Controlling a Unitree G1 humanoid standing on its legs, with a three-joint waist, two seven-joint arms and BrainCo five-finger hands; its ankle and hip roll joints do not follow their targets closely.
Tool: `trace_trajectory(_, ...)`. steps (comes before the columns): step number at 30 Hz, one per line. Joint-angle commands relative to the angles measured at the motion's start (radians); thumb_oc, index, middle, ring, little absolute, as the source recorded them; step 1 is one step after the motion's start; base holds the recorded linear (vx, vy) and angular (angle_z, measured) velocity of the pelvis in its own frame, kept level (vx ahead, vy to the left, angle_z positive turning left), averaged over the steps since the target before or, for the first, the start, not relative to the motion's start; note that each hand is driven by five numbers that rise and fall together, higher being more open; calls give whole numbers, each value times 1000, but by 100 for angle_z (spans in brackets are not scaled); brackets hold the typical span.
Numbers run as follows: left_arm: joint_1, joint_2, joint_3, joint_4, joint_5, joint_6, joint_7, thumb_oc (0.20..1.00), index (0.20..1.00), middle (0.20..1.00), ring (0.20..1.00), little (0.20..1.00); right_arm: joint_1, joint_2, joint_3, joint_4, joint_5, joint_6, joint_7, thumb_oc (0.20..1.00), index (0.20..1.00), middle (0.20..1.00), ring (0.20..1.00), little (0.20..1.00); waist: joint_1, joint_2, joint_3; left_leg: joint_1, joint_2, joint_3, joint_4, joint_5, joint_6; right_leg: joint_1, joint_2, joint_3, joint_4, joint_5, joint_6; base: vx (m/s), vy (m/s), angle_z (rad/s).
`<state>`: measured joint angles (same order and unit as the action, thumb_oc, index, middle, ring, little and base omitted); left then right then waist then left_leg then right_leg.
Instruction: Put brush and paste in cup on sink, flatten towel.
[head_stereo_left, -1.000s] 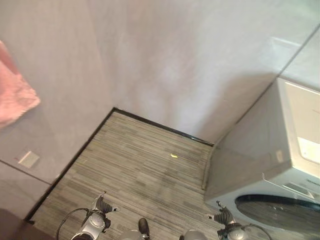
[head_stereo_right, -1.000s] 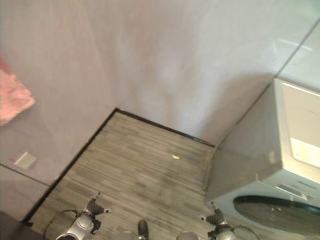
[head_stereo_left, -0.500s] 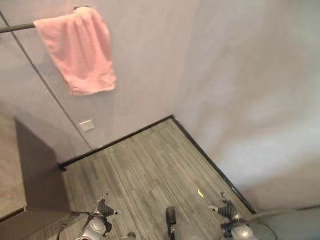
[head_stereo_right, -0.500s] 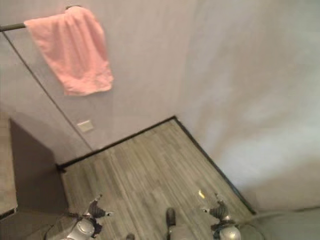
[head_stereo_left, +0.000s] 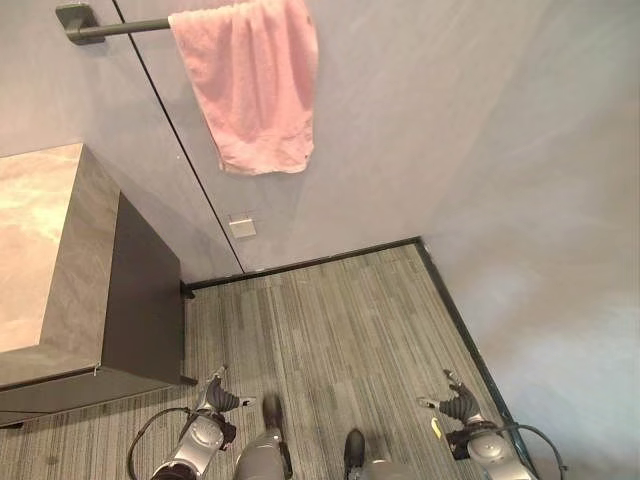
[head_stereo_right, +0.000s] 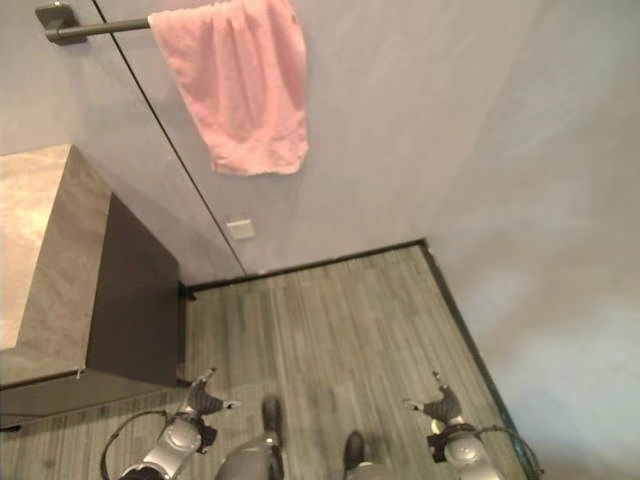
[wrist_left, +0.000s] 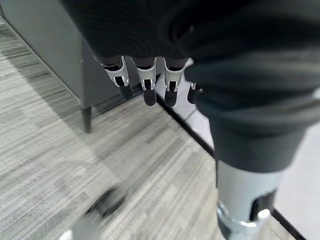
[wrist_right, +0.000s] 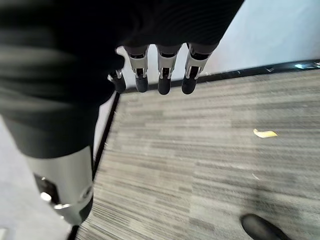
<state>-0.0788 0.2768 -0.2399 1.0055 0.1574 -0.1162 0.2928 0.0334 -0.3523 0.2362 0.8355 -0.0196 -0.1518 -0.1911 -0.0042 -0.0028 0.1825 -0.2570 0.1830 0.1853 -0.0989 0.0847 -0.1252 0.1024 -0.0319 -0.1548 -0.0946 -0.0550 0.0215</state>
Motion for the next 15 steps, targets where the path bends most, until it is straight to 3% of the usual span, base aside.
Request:
trace_trajectory(1, 6, 72, 18, -85, 0, -29, 27, 1000, 1000, 1000, 1000, 1000, 10, -12, 21, -92, -37, -28, -3, 1000, 1000, 1000, 1000, 1000, 20, -38, -73, -31, -72, 34, 88, 140, 59, 96, -57, 99, 196, -80, 114, 607, 325, -79)
trace_trajectory(3, -1, 81, 9, -87, 2, -27, 32, 1000, 1000, 1000, 1000, 1000, -3, 4, 24, -88, -31, -31, -4, 1000, 1000, 1000, 1000, 1000, 24, -52, -69, -25, -93, 38, 132, 100, 89, 29, -81, 124, 373, 14, 135, 398, 340, -80)
trace_trajectory(4, -2, 86, -6, -83, 16, -26, 24, 1000, 1000, 1000, 1000, 1000, -8, 19, 20, -90, -20, -28, -3, 1000, 1000, 1000, 1000, 1000, 9, -58, -62, 30, -127, 48, 137, 52, 126, -44, -115, 140, 546, 168, 147, 467, 453, -47)
trace_trajectory(6, 5, 85, -4, -94, 10, -26, 22, 1000, 1000, 1000, 1000, 1000, -11, 23, 22, -103, -22, -30, 1, 1000, 1000, 1000, 1000, 1000, 0, -36, -63, 92, -138, 55, 109, 18, 149, -102, -103, 127, 669, 254, 147, 476, 398, 8)
trace_trajectory(8, 5, 84, -8, -111, 2, -22, 20, 1000, 1000, 1000, 1000, 1000, -15, 17, 23, -152, -25, -31, -1, 1000, 1000, 1000, 1000, 1000, -34, -14, -44, 165, -150, 17, 59, 11, 157, -236, -8, 155, 759, 165, 141, 426, 275, 24)
trace_trajectory(9, -2, 85, -4, -102, 2, -24, 26, 1000, 1000, 1000, 1000, 1000, -17, 25, 25, -163, -17, -35, -3, 1000, 1000, 1000, 1000, 1000, -35, -16, -35, 207, -159, 25, 33, 3, 157, -274, -51, 82, 691, 138, 129, 271, 178, 27)
trace_trajectory(10, -2, 85, -4, -102, 2, -24, 26, 1000, 1000, 1000, 1000, 1000, -18, 25, 25, -163, -17, -35, -3, 1000, 1000, 1000, 1000, 1000, -35, -14, -35, 206, -157, 24, 33, 4, 157, -273, -49, 80, 688, 141, 128, 274, 133, 42)
trace_trajectory(11, -3, 84, -4, -108, 2, -24, 31, 1000, 1000, 1000, 1000, 1000, -17, 23, 22, -183, -10, -41, -8, 1000, 1000, 1000, 1000, 1000, -40, -15, -36, 230, -160, 24, 28, -4, 149, -257, -86, 16, 604, 130, 123, 392, 62, 33)
trace_trajectory(12, -10, 83, -6, -129, 0, -26, 37, 1000, 1000, 1000, 1000, 1000, -19, 20, 19, -206, 14, -51, -14, 1000, 1000, 1000, 1000, 1000, -58, -12, -31, 262, -172, -8, 24, -25, 141, -319, -50, 17, 504, 87, 113, 398, 62, 13)
trace_trajectory(13, -9, 83, -6, -129, 0, -26, 37, 1000, 1000, 1000, 1000, 1000, -19, 20, 19, -207, 14, -51, -14, 1000, 1000, 1000, 1000, 1000, -61, -11, -28, 266, -172, -11, 25, -27, 140, -314, -50, 14, 504, 85, 113, 581, -2, 2)
trace_trajectory(14, -11, 75, 10, -172, -30, -35, 33, 1000, 1000, 1000, 1000, 1000, -9, 13, 6, -253, 30, -57, -14, 1000, 1000, 1000, 1000, 1000, -70, -30, -28, 299, -190, -31, 47, -75, 130, -332, -69, 9, 309, 106, 123, 459, -44, 39)
trace_trajectory(15, -8, 72, 13, -211, -40, -39, 28, 1000, 1000, 1000, 1000, 1000, -3, 8, -6, -271, 30, -57, -23, 1000, 1000, 1000, 1000, 1000, -77, -33, -27, 318, -191, -41, 58, -100, 125, -327, -92, -9, 239, 127, 133, 614, -62, 59)
